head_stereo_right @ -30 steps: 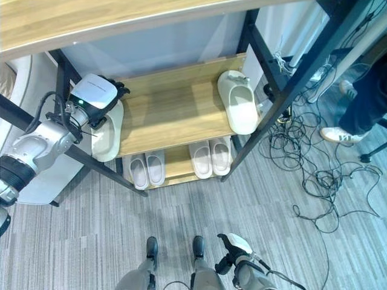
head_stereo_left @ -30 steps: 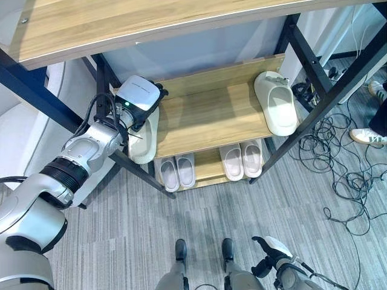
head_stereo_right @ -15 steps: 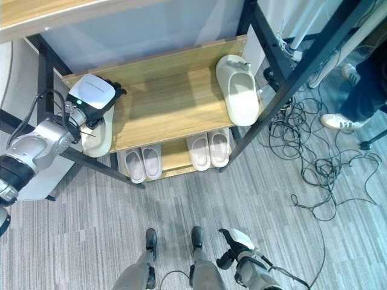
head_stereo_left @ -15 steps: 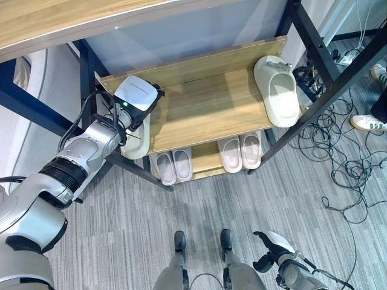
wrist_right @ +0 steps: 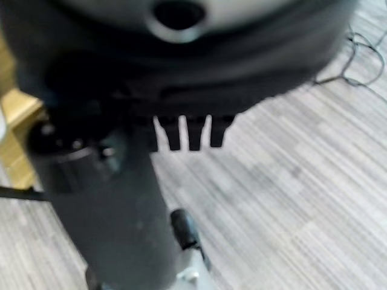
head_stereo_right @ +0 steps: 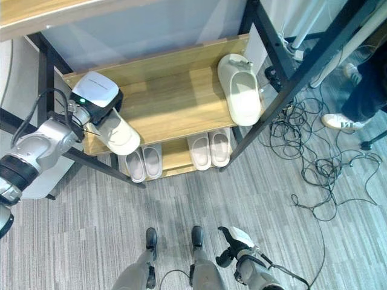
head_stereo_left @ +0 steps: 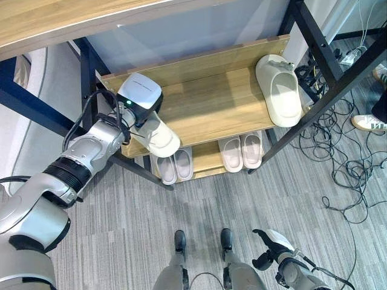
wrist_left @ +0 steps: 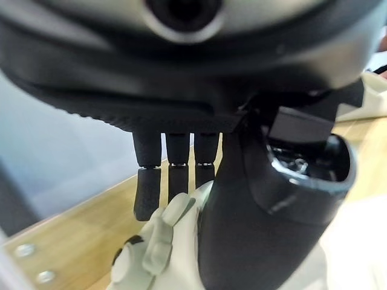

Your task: Arrange the slippers neatly on the shoe rack.

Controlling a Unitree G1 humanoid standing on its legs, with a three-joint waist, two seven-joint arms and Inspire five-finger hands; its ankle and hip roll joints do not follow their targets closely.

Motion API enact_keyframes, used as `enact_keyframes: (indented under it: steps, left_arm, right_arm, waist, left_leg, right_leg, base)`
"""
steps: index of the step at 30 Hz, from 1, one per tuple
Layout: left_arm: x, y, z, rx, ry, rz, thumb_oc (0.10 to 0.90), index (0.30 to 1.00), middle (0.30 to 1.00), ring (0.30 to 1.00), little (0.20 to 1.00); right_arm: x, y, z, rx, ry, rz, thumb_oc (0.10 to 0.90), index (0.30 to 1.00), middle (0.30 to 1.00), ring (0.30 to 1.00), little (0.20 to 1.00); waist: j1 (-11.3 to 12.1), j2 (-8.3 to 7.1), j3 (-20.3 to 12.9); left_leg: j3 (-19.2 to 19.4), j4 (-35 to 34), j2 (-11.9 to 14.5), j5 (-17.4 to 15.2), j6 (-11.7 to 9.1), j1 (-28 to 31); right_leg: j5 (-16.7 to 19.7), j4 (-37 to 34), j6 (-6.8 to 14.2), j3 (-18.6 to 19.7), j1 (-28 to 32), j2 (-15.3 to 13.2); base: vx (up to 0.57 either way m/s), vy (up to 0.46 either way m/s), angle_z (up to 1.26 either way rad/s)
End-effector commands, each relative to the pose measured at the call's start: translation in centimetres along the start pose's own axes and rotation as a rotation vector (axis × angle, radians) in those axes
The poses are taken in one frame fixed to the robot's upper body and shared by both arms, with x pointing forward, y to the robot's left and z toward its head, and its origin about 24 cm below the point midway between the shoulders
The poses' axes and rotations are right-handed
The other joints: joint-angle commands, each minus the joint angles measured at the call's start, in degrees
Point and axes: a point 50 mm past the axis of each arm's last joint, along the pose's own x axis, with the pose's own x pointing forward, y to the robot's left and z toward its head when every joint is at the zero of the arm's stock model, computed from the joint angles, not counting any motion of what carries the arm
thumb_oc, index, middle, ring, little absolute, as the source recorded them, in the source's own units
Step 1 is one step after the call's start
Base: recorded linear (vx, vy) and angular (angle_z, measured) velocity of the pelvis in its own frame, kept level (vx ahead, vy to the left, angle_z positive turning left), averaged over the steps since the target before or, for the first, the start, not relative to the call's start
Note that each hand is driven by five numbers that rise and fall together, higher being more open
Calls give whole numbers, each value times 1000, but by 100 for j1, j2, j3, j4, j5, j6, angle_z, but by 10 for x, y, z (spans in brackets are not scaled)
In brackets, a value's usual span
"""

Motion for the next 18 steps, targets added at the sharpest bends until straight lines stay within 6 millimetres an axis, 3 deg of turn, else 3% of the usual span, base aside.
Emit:
enact_keyframes:
  steps: [1, 11, 18]
  left_arm:
    - [23, 72, -12, -130, 84, 314, 400, 300, 300, 300, 300]
    - [24, 69, 21, -358, 10, 410, 400, 300, 300, 300, 300]
    - [25, 77, 37, -496, -4, 507, 400, 300, 300, 300, 300]
  right_arm:
    - [-11, 7, -10, 32, -5, -12, 800, 900, 900, 900, 900]
    - [-15, 14, -18, 48, 34, -9, 800, 900, 900, 900, 900]
    - [-13, 7, -18, 50, 30, -42, 800, 900, 900, 900, 900]
  waist:
    - [-17, -232, -442]
    - [-50, -244, -538]
    - [-119, -218, -508]
  left_leg:
    - [47, 6, -273, -477, 208, 75]
    - [124, 6, -276, -530, 211, 159]
    - [179, 6, -271, -537, 213, 124]
  right_leg:
    - [-351, 149, 384, 95, -279, -182]
    - [-356, 140, 373, 125, -214, -177]
    - [-327, 151, 384, 196, -317, -195]
  base:
    - [0, 0, 0]
    - [9, 1, -4]
    - [-8, 5, -4]
